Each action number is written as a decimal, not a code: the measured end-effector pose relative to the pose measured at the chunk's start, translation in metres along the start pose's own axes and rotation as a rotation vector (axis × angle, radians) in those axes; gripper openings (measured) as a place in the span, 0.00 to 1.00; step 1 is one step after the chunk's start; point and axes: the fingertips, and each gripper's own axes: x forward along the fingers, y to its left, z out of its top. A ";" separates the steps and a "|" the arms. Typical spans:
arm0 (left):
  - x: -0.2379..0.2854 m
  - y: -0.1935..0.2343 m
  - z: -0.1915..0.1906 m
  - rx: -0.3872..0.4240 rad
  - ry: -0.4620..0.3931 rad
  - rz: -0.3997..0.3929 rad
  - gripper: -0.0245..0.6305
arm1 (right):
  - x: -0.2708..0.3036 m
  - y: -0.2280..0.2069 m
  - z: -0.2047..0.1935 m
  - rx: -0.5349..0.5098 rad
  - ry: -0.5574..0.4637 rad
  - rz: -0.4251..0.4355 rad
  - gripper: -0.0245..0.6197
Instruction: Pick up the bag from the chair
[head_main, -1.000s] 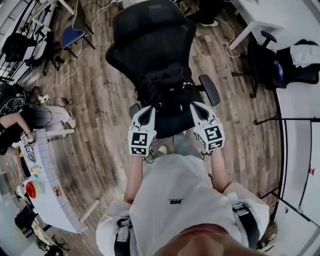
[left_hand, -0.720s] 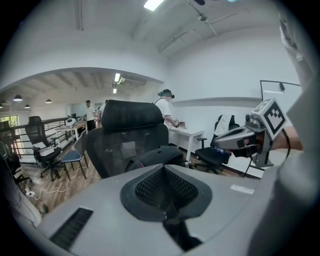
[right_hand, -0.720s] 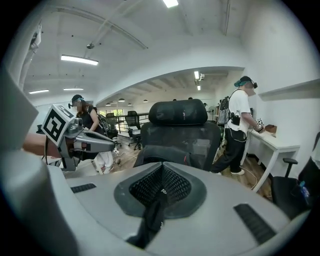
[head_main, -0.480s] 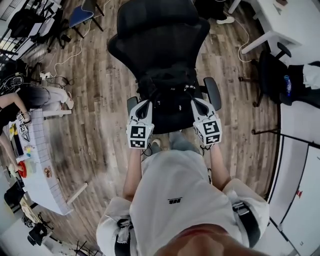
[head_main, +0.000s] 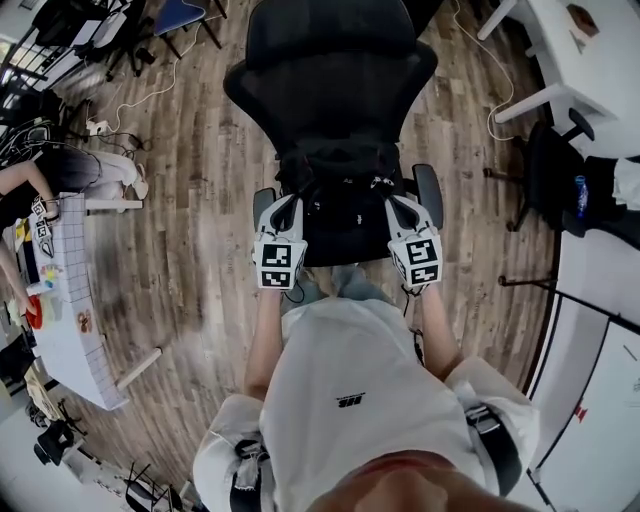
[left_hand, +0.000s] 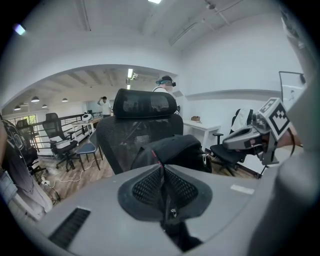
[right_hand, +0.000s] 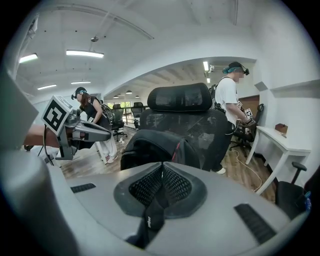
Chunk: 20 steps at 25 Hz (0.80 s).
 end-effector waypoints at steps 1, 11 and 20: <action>0.001 0.002 -0.003 0.002 0.002 0.003 0.06 | 0.002 -0.001 -0.001 -0.003 0.004 -0.001 0.04; 0.022 0.019 -0.029 0.026 0.050 -0.025 0.06 | 0.026 -0.012 -0.014 -0.023 0.039 -0.063 0.10; 0.043 0.023 -0.054 0.028 0.105 -0.037 0.21 | 0.042 -0.020 -0.045 -0.030 0.126 -0.089 0.20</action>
